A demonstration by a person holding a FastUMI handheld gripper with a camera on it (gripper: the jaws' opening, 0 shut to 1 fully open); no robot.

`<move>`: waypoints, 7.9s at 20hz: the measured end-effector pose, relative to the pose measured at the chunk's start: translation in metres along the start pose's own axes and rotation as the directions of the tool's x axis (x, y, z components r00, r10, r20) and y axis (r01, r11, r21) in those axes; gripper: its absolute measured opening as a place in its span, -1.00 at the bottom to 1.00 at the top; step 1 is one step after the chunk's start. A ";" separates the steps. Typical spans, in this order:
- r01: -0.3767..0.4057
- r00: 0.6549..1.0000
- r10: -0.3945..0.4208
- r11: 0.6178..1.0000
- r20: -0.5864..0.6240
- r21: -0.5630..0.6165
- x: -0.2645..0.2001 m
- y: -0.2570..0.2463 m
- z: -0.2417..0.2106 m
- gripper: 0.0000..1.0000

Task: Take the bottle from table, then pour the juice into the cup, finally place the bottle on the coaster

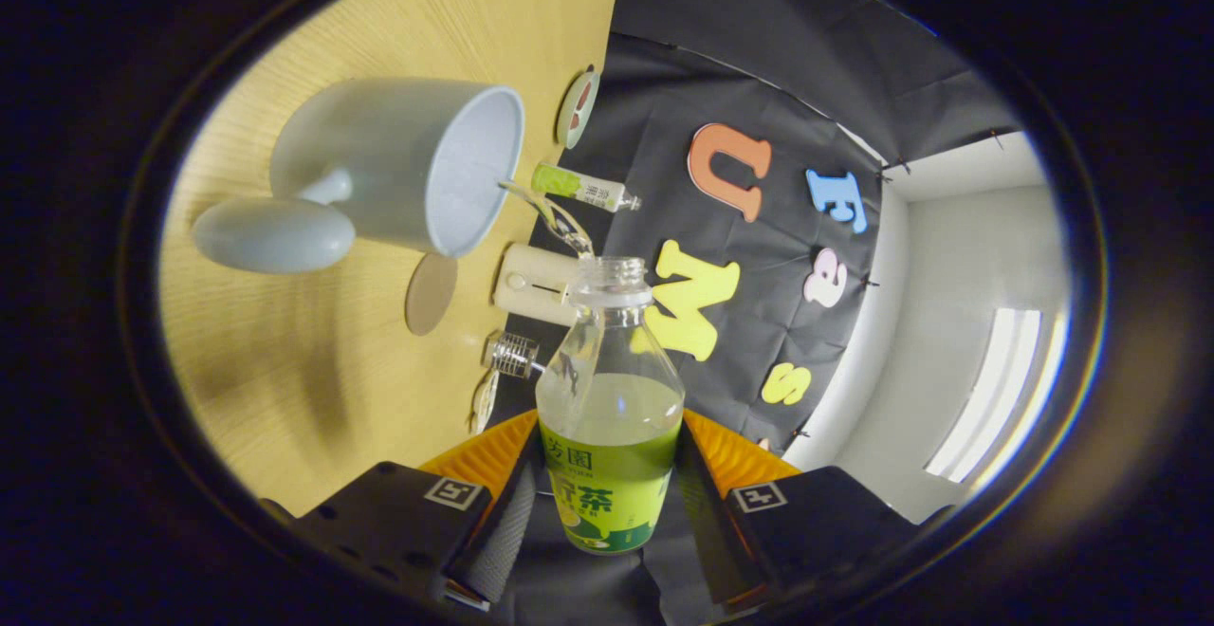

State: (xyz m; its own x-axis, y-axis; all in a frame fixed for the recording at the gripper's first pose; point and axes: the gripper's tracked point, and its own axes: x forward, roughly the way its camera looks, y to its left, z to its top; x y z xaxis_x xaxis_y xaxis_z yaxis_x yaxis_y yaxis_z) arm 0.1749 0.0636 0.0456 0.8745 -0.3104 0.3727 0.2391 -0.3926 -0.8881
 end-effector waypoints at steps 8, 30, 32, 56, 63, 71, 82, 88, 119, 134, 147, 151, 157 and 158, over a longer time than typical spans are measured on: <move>0.014 1.000 -0.015 0.999 -0.021 -0.039 0.000 -0.004 -0.002 0.62; 0.078 0.996 -0.083 0.988 -0.027 -0.136 -0.001 -0.033 -0.014 0.61; 0.086 0.996 -0.090 0.987 -0.019 -0.136 -0.003 -0.035 -0.013 0.61; 0.224 0.974 -0.204 0.923 0.098 -0.314 -0.011 -0.084 0.021 0.61; 0.244 0.969 -0.216 0.905 0.117 -0.350 -0.013 -0.083 0.025 0.61; 0.220 0.975 -0.197 0.917 0.103 -0.332 -0.011 -0.071 0.021 0.61; -0.092 0.995 0.098 0.980 -0.027 0.176 -0.004 -0.011 -0.002 0.61; -0.221 0.968 0.252 0.835 0.006 0.504 -0.004 0.000 0.005 0.61; -0.213 0.853 0.382 -0.364 0.354 0.907 0.145 0.080 0.062 0.63; -0.194 0.866 0.391 -0.314 0.312 0.930 0.137 0.076 0.066 0.98; -0.196 0.882 0.355 -0.323 0.310 0.926 0.056 -0.014 0.018 1.00; -0.166 0.889 0.367 -0.299 0.274 0.940 0.034 -0.027 -0.013 1.00; -0.101 0.911 0.359 -0.281 0.202 0.954 0.008 -0.047 -0.059 1.00; -0.093 0.915 0.354 -0.282 0.194 0.955 0.000 -0.050 -0.066 1.00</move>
State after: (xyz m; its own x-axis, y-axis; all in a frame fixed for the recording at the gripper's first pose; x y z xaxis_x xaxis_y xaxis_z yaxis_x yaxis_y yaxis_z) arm 0.1347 0.0263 0.1077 0.9665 -0.2554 -0.0254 0.2542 0.9663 -0.0411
